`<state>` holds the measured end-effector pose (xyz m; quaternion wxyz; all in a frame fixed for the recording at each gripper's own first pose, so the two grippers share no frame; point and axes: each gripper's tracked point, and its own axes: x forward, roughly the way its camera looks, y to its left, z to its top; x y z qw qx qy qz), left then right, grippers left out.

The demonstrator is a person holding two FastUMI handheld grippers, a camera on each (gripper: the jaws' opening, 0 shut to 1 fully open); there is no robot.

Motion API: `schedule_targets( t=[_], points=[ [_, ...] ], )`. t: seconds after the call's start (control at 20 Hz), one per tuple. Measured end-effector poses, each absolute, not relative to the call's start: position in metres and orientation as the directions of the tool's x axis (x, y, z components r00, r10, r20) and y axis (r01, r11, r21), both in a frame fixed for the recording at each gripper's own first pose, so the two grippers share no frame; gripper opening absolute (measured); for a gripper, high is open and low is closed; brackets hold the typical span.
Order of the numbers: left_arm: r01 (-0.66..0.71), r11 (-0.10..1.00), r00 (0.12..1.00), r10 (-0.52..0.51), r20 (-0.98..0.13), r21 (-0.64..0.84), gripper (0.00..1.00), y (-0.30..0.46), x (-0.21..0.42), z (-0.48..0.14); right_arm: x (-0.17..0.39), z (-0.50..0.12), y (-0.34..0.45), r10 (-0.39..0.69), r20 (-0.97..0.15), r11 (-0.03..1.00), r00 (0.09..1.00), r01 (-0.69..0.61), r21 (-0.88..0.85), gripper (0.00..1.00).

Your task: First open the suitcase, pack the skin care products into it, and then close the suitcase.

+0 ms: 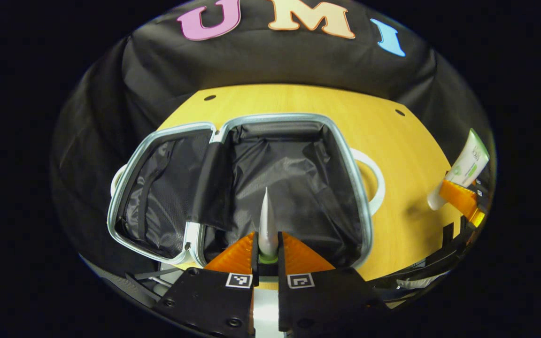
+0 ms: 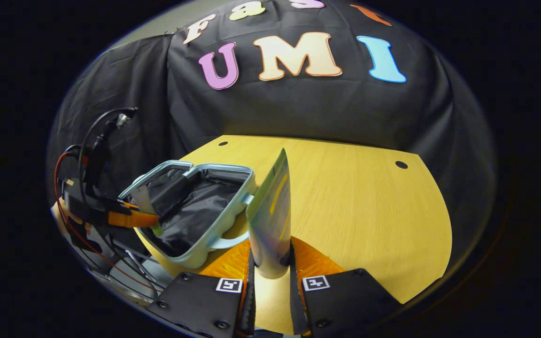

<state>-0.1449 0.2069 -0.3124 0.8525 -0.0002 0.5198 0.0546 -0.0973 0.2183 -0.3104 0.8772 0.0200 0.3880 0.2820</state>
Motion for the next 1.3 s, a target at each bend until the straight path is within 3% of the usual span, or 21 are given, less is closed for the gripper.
schedule_targets(
  t=[0.05,0.4,0.65,0.75,0.95,1.05,1.25,1.3],
  points=[
    [-0.091,0.994,0.441,0.089,-0.893,0.055,0.13,0.209,-0.144,-0.318,-0.1,-0.308,0.226,0.52,-0.669,0.832,0.53,-0.492,0.257,0.29],
    [-0.068,0.998,0.386,0.026,-0.922,-0.001,0.13,0.216,-0.135,-0.348,-0.115,-0.282,0.286,0.59,-0.672,0.784,0.448,-0.517,0.344,0.31],
    [-0.037,0.999,0.399,-0.022,-0.916,-0.04,0.14,0.22,-0.121,-0.357,-0.125,-0.28,0.331,0.636,-0.676,0.745,0.373,-0.525,0.411,0.32],
    [-0.024,0.998,0.414,-0.04,-0.909,-0.055,0.19,0.223,-0.116,-0.358,-0.13,-0.288,0.344,0.635,-0.691,0.742,0.346,-0.52,0.423,0.32],
    [-0.01,0.994,0.458,-0.089,-0.884,-0.105,0.79,0.224,-0.108,-0.346,-0.142,-0.309,0.362,0.617,-0.731,0.744,0.29,-0.518,0.422,0.32],
    [0.0,0.992,0.495,-0.112,-0.861,-0.129,0.74,0.227,-0.099,-0.333,-0.147,-0.317,0.369,0.606,-0.748,0.751,0.27,-0.503,0.428,0.32],
    [0.009,0.991,0.57,-0.116,-0.813,-0.135,0.76,0.242,-0.086,-0.306,-0.152,-0.341,0.379,0.576,-0.787,0.775,0.221,-0.456,0.438,0.29],
    [0.001,0.991,0.585,-0.11,-0.803,-0.136,0.76,0.248,-0.084,-0.3,-0.156,-0.352,0.382,0.566,-0.8,0.783,0.199,-0.435,0.445,0.32]
  ],
)
